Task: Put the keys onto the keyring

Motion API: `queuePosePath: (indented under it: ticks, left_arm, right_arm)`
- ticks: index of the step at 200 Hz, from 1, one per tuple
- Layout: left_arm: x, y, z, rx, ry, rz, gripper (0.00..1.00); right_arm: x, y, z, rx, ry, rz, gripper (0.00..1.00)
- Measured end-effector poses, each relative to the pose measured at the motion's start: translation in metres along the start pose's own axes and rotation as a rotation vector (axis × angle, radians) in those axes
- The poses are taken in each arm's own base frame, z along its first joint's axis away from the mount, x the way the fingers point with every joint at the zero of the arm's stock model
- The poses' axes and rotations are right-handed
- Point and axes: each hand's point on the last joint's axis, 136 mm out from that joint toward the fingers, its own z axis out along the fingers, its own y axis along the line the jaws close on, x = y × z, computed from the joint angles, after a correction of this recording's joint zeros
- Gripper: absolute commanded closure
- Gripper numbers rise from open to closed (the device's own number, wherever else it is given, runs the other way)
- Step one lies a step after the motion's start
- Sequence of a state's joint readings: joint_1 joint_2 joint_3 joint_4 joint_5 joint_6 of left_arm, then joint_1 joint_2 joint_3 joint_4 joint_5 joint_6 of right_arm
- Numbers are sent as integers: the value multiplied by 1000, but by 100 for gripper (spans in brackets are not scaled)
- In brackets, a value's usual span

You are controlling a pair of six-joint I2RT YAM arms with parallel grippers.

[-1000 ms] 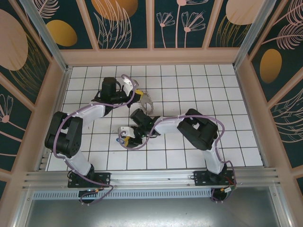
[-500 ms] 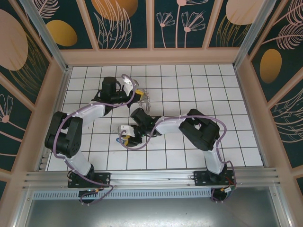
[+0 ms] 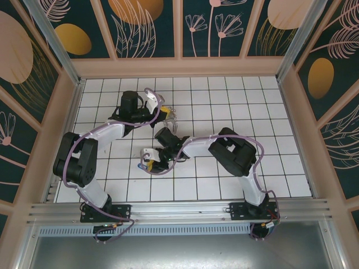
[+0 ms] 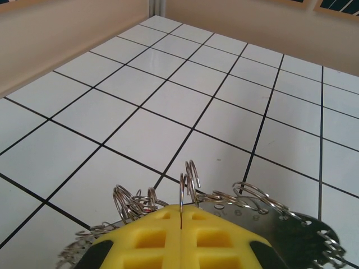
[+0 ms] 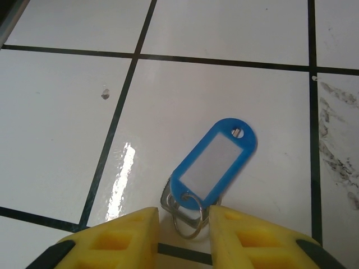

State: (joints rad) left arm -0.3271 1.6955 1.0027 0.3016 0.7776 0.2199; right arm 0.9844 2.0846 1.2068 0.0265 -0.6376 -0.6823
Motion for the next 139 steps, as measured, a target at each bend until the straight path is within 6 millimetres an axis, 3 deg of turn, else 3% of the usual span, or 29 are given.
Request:
queuePosePath:
  ticks: [49, 62, 80, 139]
  left_arm:
    - [0, 0, 0, 0, 1, 3, 100]
    - [1, 0, 0, 1, 6, -1, 100]
    - [3, -1, 0, 3, 11, -4, 100]
    - [6, -1, 0, 5, 21, -6, 100]
  right_arm:
    - [1, 1, 0, -6, 1, 3, 86]
    - [1, 2, 0, -10, 1, 2, 95]
    - [1, 3, 0, -13, 1, 13, 100]
    - [11, 17, -16, 15, -3, 57, 100]
